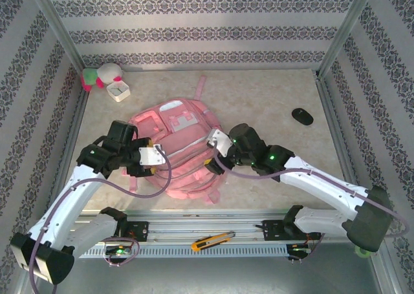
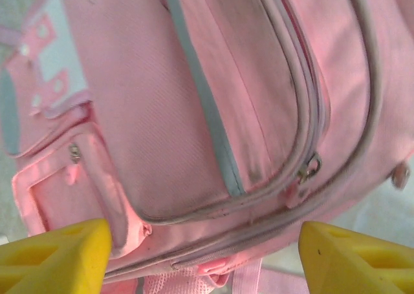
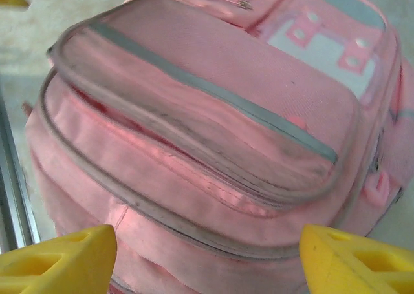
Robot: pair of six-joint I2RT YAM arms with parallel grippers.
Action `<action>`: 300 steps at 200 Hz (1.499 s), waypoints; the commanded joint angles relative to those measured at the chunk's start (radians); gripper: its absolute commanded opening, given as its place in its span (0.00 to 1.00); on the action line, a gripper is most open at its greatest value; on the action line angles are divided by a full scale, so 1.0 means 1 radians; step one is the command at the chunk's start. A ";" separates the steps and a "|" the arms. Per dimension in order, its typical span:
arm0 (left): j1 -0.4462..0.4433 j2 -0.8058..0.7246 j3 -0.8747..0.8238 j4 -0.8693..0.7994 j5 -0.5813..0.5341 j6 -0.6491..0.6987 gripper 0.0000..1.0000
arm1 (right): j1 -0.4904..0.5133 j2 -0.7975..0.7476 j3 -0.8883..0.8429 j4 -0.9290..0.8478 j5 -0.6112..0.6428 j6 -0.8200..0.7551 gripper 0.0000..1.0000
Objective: Pack the student bag
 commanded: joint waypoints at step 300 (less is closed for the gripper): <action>-0.149 0.238 -0.093 0.757 0.308 -0.946 0.00 | -0.300 0.037 0.138 -0.157 0.038 0.666 0.59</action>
